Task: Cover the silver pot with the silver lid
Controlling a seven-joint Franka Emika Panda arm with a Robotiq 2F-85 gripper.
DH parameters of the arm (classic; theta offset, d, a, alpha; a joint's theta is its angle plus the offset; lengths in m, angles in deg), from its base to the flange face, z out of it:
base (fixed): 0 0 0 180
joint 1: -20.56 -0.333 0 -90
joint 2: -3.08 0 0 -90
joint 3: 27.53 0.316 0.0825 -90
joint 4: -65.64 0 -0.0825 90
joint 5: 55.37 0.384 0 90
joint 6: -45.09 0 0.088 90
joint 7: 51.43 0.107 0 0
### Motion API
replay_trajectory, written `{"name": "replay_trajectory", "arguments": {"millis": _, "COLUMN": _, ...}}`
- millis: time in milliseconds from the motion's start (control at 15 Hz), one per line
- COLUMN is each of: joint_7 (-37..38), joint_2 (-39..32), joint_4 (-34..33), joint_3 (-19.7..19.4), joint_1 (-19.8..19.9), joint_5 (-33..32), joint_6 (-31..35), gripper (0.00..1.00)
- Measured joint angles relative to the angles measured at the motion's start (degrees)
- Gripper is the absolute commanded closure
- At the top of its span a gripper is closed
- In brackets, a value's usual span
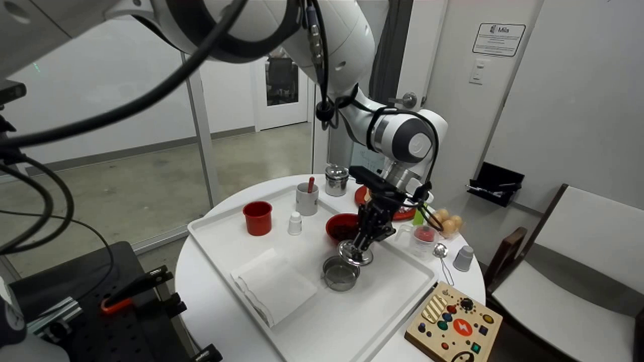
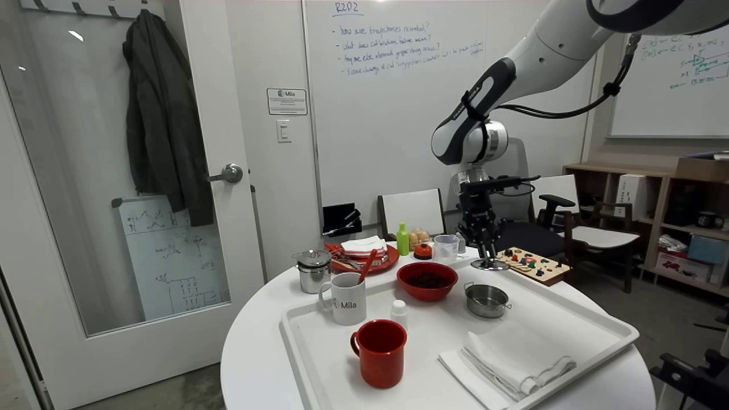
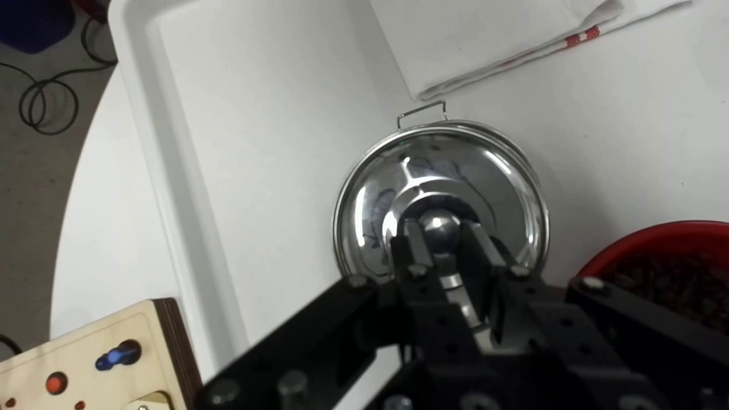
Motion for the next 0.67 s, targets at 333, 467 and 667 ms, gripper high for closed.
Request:
{"name": "replay_trajectory", "arguments": {"millis": 333, "joint_7": 0.00, "joint_2": -0.19, "joint_4": 0.11, "joint_3": -0.05, "joint_1": -0.09, "joint_5": 0.00, "joint_6": 0.00, "gripper": 0.88}}
{"name": "replay_trajectory", "arguments": {"millis": 467, "joint_7": 0.06, "joint_2": -0.26, "joint_4": 0.59, "joint_3": -0.05, "joint_1": -0.35, "joint_5": 0.00, "joint_6": 0.24, "gripper": 0.88}}
{"name": "replay_trajectory", "arguments": {"millis": 667, "joint_7": 0.24, "joint_2": -0.30, "joint_4": 2.01, "joint_3": -0.05, "joint_1": -0.82, "joint_5": 0.00, "joint_6": 1.71, "gripper": 0.88}}
